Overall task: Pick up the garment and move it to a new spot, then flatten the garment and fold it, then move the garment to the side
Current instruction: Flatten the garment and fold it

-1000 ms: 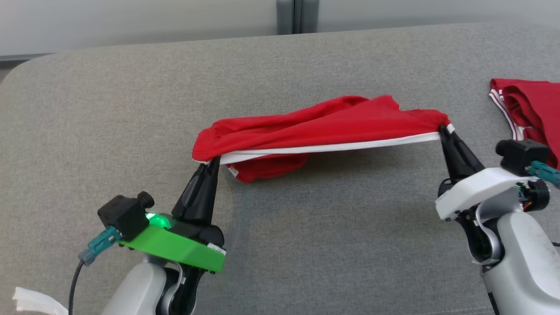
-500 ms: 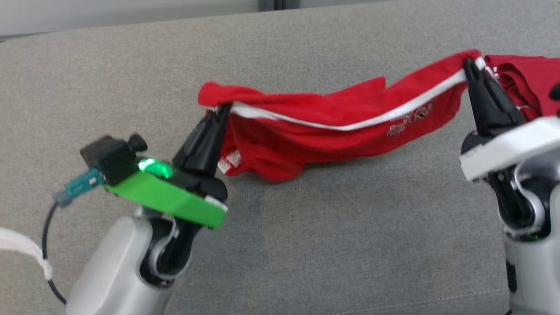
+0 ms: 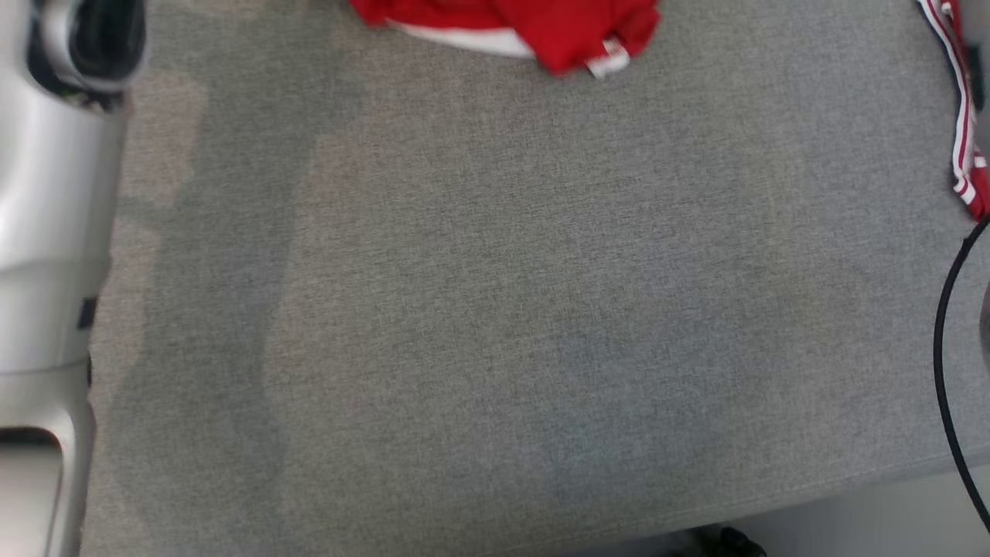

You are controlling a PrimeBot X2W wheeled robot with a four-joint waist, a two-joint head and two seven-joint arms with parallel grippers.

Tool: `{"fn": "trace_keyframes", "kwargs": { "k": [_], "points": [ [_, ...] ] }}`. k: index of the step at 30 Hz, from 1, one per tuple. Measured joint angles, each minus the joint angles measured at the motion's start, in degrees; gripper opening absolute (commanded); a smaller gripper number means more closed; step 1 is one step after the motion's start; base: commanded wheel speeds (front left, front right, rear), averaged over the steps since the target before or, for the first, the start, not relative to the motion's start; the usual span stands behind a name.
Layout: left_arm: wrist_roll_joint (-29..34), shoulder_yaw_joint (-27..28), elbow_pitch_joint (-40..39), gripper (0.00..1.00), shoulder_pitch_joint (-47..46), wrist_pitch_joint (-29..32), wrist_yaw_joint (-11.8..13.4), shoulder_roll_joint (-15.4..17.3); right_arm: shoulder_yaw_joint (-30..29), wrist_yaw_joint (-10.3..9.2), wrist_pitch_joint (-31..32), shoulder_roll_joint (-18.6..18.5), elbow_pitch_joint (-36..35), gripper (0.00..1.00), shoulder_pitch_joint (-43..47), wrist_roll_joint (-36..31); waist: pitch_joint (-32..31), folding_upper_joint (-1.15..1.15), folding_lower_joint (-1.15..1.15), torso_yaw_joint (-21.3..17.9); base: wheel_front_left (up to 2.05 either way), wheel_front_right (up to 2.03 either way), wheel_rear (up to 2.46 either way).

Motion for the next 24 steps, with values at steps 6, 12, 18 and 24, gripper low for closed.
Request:
{"fn": "trace_keyframes", "kwargs": {
  "k": [6, 12, 18, 24],
  "points": [
    [1.49, 1.67, 2.88, 0.0, -10.59, -6.51, -0.44, -0.89, 1.3, 0.01, -13.88, -1.09, 3.32, 0.0, -11.62, -6.45, 3.78, 0.0, 0.0, -1.91, 0.0, 0.0, 0.0],
    [1.36, 0.82, 1.35, 0.0, -12.35, -10.53, -1.38, -0.11, 4.46, 0.01, -17.05, -2.63, 6.49, 0.0, -12.63, -6.25, 5.05, 0.0, -0.01, -2.62, 0.0, 0.0, 0.0],
    [0.54, -4.52, 5.12, 0.0, -2.6, -11.44, -1.62, 1.24, 9.33, -0.05, -12.96, -3.79, 10.53, 0.0, -1.05, -1.52, 5.61, 0.0, -0.01, -3.0, 0.0, 0.0, 0.0],
    [-4.17, -10.85, 6.89, 0.0, 9.75, -12.1, -1.64, 1.86, 14.93, 0.01, -10.25, -7.68, 7.61, 0.0, 14.88, 6.34, 4.2, 0.0, -0.01, -2.92, 0.0, 0.0, 0.0]
  ]
}}
